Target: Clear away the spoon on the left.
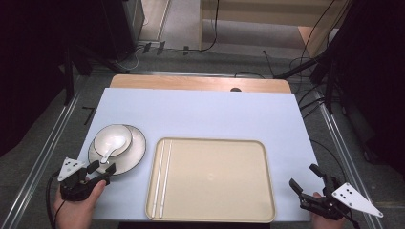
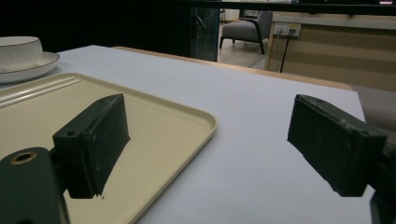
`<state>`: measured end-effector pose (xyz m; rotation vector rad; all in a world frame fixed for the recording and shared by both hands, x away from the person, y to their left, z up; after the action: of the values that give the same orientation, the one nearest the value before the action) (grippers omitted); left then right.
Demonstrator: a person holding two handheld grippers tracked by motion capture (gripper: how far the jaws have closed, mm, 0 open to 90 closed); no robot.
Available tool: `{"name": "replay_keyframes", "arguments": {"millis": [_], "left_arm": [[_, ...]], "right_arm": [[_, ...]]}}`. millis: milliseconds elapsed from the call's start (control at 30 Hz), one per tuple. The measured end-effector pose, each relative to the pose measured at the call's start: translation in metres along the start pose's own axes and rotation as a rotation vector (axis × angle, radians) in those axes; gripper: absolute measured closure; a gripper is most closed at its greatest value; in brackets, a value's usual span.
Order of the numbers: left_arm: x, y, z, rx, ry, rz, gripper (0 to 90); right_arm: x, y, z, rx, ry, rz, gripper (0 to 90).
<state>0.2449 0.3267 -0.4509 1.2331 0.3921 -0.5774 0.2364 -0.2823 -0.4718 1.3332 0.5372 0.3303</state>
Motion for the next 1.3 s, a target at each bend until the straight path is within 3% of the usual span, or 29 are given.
{"name": "replay_keyframes", "arguments": {"millis": [167,300,433,600,867,967,1300], "left_arm": [[-0.006,0.013,-0.003,0.004,-0.01,0.03,44.5],[-0.005,0.021,-0.005,-0.03,-0.009,0.036,49.0],[0.0,0.025,-0.008,-0.06,-0.019,0.012,56.1],[0.006,0.026,-0.009,-0.095,-0.061,-0.045,60.7],[0.008,0.022,-0.014,-0.145,-0.083,-0.091,74.9],[0.008,0.023,-0.014,-0.161,-0.098,-0.092,76.5],[0.007,0.024,-0.014,-0.141,-0.113,-0.086,78.6]], "right_arm": [[0.0,-0.002,0.001,0.001,-0.002,-0.005,12.9],[0.001,-0.002,0.002,0.0,-0.005,-0.006,12.9],[0.001,-0.001,0.002,-0.003,-0.005,-0.002,12.9],[0.0,-0.001,0.002,0.003,-0.007,-0.001,12.9],[-0.002,0.0,0.004,-0.001,-0.013,0.009,12.9],[-0.002,0.0,0.003,0.003,-0.013,0.007,12.9],[-0.001,0.0,0.003,-0.002,-0.01,0.004,12.9]]}}
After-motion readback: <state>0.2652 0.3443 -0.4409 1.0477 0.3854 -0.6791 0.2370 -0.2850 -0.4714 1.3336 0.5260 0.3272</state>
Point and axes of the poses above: each handheld gripper's, and its own axes: x roughly forward along the jaws, y roughly out of its top, z roughly to its right, the point moved 6 cm from there along x, roughly forward along the jaws, and after that the axes turned 11 degrees about -x, right-handed, at the moved point
